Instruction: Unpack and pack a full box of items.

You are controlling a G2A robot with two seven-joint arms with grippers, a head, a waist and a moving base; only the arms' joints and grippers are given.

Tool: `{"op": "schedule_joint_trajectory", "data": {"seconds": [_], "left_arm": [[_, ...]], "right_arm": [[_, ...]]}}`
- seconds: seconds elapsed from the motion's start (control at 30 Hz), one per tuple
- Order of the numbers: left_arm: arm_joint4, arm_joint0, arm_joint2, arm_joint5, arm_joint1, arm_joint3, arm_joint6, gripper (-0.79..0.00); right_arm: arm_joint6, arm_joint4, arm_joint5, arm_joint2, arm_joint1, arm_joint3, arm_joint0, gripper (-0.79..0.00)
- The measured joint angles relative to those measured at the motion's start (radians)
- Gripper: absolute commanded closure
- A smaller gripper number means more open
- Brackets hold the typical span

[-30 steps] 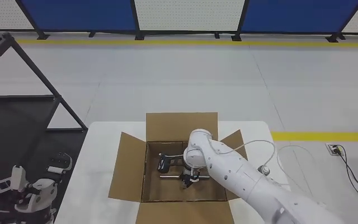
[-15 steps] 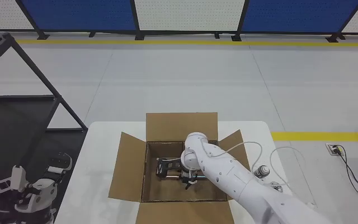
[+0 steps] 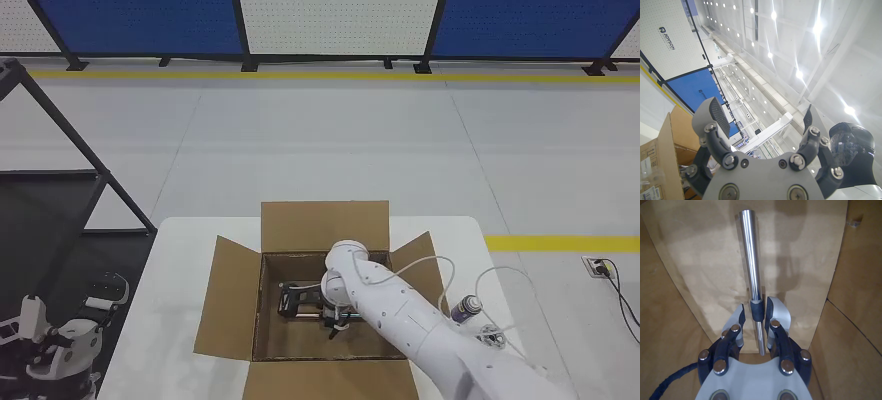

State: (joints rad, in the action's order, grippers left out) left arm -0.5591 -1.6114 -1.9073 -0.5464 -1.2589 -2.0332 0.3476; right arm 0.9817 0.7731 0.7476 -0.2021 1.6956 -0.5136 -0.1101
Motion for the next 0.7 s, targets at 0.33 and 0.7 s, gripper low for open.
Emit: {"op": "schedule_joint_trajectory", "data": {"seconds": [0.33, 0.7], "left_arm": [[0.000, 0.000, 0.000, 0.000, 0.000, 0.000, 0.000, -0.785], [0.000, 0.000, 0.000, 0.000, 0.000, 0.000, 0.000, -0.785]], "right_arm": [[-0.026, 0.018, 0.011, -0.006, 0.033, 0.077, -0.004, -0.148], [-0.049, 0.038, 0.013, -0.017, 0.060, 0.129, 0.008, 0.000]]}}
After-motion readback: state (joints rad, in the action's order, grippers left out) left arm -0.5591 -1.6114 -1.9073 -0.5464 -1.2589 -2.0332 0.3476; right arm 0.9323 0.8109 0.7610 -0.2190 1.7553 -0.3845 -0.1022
